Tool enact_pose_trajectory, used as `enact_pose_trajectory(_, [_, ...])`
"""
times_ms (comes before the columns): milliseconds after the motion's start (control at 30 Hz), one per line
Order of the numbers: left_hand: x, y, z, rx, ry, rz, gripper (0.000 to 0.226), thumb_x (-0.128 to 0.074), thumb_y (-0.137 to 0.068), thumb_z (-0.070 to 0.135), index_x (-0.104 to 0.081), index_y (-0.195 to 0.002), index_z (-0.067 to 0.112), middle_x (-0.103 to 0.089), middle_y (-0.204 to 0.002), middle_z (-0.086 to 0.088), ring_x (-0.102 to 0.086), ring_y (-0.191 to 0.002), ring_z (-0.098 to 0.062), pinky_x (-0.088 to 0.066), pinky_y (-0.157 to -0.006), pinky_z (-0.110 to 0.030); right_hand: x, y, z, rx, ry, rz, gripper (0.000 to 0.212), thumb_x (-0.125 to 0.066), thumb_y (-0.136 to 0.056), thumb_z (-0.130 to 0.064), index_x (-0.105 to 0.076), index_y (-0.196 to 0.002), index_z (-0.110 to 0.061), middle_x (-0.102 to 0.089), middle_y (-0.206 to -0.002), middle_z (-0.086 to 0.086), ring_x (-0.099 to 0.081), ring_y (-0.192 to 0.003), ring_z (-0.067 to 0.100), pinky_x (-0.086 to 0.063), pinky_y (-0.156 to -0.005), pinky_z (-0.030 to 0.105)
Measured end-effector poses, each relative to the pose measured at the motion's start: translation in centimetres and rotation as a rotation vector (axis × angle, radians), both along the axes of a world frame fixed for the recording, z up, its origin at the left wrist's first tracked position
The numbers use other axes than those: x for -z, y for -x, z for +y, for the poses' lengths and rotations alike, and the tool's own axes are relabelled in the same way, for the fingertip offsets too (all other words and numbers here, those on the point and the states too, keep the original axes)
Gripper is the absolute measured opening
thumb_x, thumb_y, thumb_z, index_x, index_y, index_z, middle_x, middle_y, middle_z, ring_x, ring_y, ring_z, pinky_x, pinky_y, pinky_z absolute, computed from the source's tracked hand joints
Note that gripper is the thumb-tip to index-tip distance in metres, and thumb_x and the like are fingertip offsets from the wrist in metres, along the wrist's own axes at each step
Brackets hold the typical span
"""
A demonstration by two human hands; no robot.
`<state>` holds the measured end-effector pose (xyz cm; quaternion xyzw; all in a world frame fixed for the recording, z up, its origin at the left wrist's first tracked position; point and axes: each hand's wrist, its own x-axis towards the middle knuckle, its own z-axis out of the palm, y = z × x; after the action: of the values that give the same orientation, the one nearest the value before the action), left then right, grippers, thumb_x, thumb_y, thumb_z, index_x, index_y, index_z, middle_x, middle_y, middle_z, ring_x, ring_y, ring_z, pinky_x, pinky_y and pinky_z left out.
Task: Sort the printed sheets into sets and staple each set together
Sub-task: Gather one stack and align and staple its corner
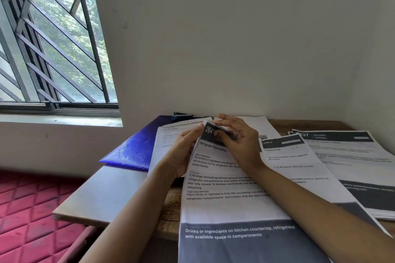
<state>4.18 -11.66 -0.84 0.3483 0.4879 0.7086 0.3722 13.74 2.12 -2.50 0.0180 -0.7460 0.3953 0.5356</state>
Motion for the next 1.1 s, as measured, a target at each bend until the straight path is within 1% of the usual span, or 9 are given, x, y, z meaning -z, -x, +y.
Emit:
enact_pose_trajectory(133, [0.09,0.08,-0.04,0.001,0.0,0.009,0.048,-0.064,-0.08,0.046,-0.071,-0.108,0.007,-0.066,-0.109,-0.026,-0.068,-0.091,-0.033,-0.053,-0.088,-0.046,-0.05,-0.11,-0.13,-0.023,0.009,0.014,0.025,-0.07,-0.082,-0.011,-0.071,-0.105,-0.02,-0.066,-0.118,-0.003,-0.058,-0.118,0.014,-0.051,-0.094,0.049])
enact_pose_trajectory(300, [0.01,0.0,-0.05,0.014,0.005,0.003,0.054,-0.071,-0.07,0.051,-0.074,-0.105,0.01,-0.065,-0.112,-0.027,-0.066,-0.094,-0.034,-0.051,-0.092,-0.048,-0.11,-0.26,-0.17,-0.002,0.001,0.028,0.027,-0.072,-0.082,-0.004,-0.072,-0.104,-0.018,-0.067,-0.118,0.0,-0.058,-0.117,0.013,-0.051,-0.095,0.046])
enact_pose_trajectory(400, [-0.03,-0.03,-0.11,0.014,0.008,0.006,0.052,-0.071,-0.068,0.052,-0.075,-0.102,0.012,-0.066,-0.111,-0.027,-0.067,-0.094,-0.034,-0.052,-0.09,-0.046,-0.02,-0.18,-0.1,-0.004,0.0,0.032,0.026,-0.071,-0.082,-0.004,-0.072,-0.105,-0.017,-0.067,-0.118,0.0,-0.058,-0.118,0.013,-0.051,-0.095,0.046])
enact_pose_trajectory(567, [-0.03,-0.02,-0.1,-0.013,0.037,-0.032,0.071,-0.075,-0.061,0.055,-0.069,-0.112,0.005,-0.058,-0.123,-0.033,-0.06,-0.104,-0.039,-0.047,-0.097,-0.05,0.28,0.01,0.2,-0.033,0.021,0.032,0.027,-0.071,-0.084,-0.006,-0.072,-0.107,-0.019,-0.065,-0.122,-0.003,-0.057,-0.119,0.017,-0.053,-0.091,0.047])
enact_pose_trajectory(767, [-0.13,-0.03,-0.08,0.006,0.014,-0.066,0.062,-0.073,-0.064,0.053,-0.073,-0.109,0.009,-0.061,-0.12,-0.03,-0.064,-0.099,-0.035,-0.053,-0.089,-0.044,0.28,0.03,0.15,-0.046,0.02,0.039,0.026,-0.071,-0.083,-0.004,-0.073,-0.107,-0.016,-0.065,-0.121,-0.001,-0.058,-0.118,0.019,-0.054,-0.091,0.045])
enact_pose_trajectory(833, [-0.09,-0.02,-0.17,0.009,0.01,-0.083,0.061,-0.07,-0.07,0.051,-0.07,-0.112,0.007,-0.061,-0.119,-0.029,-0.065,-0.098,-0.035,-0.055,-0.087,-0.042,0.21,-0.06,0.04,-0.064,0.034,0.046,0.024,-0.071,-0.083,-0.003,-0.073,-0.105,-0.014,-0.066,-0.119,0.001,-0.058,-0.117,0.02,-0.053,-0.091,0.041])
enact_pose_trajectory(900, [0.01,-0.01,-0.22,0.022,0.005,-0.103,0.053,-0.063,-0.08,0.048,-0.071,-0.111,0.006,-0.064,-0.116,-0.028,-0.067,-0.095,-0.033,-0.057,-0.084,-0.041,-0.04,-0.24,-0.3,-0.079,0.049,0.056,0.024,-0.07,-0.082,0.001,-0.073,-0.1,-0.015,-0.066,-0.116,0.003,-0.06,-0.115,0.018,-0.053,-0.09,0.031])
enact_pose_trajectory(967, [-0.05,-0.05,-0.23,0.005,0.012,-0.122,0.049,-0.057,-0.082,0.045,-0.072,-0.108,0.006,-0.064,-0.113,-0.027,-0.067,-0.093,-0.032,-0.056,-0.083,-0.04,-0.31,-0.4,-0.58,-0.098,0.06,0.072,0.026,-0.069,-0.081,0.006,-0.071,-0.093,-0.017,-0.067,-0.111,0.005,-0.061,-0.112,0.014,-0.052,-0.086,0.022])
enact_pose_trajectory(1100, [-0.23,-0.22,-0.15,-0.091,0.055,-0.127,0.065,-0.061,-0.077,0.047,-0.063,-0.121,0.0,-0.049,-0.129,-0.037,-0.054,-0.104,-0.04,-0.044,-0.098,-0.05,-0.39,-0.47,-0.65,-0.087,0.049,0.071,0.029,-0.064,-0.081,0.011,-0.066,-0.085,-0.018,-0.066,-0.105,0.004,-0.062,-0.107,0.011,-0.049,-0.083,0.016])
